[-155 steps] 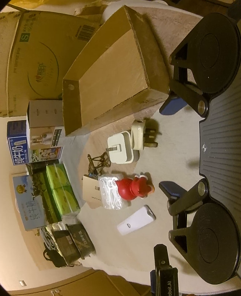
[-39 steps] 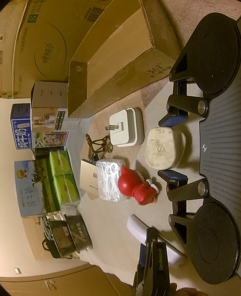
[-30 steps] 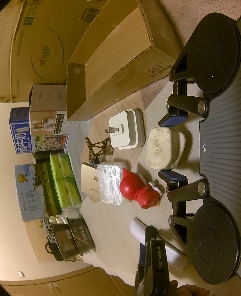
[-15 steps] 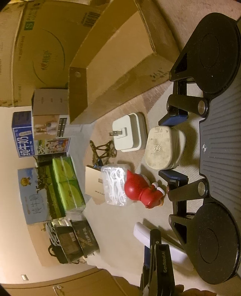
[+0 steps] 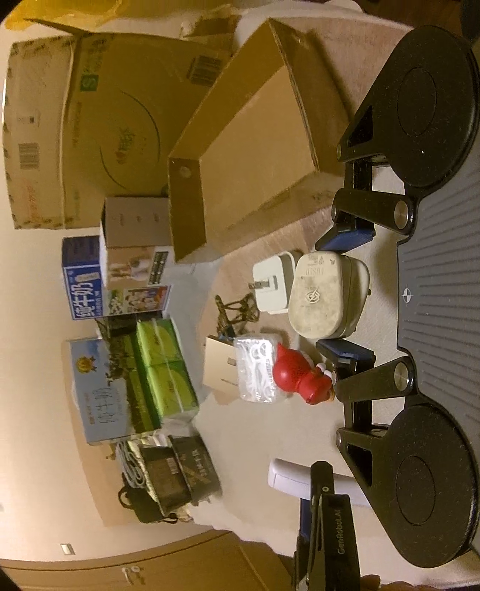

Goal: Organize rigid objects
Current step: 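Carry the white remote and cream plug with both tools over the cardboard tray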

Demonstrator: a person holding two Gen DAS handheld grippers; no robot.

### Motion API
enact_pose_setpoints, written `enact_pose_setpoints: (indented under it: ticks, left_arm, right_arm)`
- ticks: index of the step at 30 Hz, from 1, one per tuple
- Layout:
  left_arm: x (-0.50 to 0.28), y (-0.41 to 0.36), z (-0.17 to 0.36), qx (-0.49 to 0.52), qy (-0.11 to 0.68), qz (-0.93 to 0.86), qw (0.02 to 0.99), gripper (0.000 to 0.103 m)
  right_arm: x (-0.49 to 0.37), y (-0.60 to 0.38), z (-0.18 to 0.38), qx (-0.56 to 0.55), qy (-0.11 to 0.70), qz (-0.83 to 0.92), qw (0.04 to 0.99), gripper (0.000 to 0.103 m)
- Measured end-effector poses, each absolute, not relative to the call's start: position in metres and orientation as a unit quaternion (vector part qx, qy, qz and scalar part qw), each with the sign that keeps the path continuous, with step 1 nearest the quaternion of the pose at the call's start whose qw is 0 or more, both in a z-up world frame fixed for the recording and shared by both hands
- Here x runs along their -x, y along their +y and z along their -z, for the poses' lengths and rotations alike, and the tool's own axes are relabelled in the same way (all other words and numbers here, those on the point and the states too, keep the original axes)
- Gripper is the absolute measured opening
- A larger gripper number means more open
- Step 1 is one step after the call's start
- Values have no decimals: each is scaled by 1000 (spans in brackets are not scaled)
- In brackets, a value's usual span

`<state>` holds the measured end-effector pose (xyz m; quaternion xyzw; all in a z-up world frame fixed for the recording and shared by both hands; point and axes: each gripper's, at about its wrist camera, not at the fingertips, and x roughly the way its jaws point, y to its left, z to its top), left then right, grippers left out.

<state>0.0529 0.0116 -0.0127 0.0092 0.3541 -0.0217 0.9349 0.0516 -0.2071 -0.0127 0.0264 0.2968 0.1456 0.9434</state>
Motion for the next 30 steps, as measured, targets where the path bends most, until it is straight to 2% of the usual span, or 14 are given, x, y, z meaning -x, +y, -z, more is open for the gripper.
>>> enact_pose_setpoints:
  ticks: [17, 30]
  left_arm:
    - [-40, -38, -21, -3, 334, 72, 940, 34]
    - [-64, -113, -38, 46, 346, 137, 927, 34]
  right_arm:
    - [-26, -244, -8, -39, 273, -118, 954, 50]
    - [-27, -300, -18, -29, 267, -86, 959, 50]
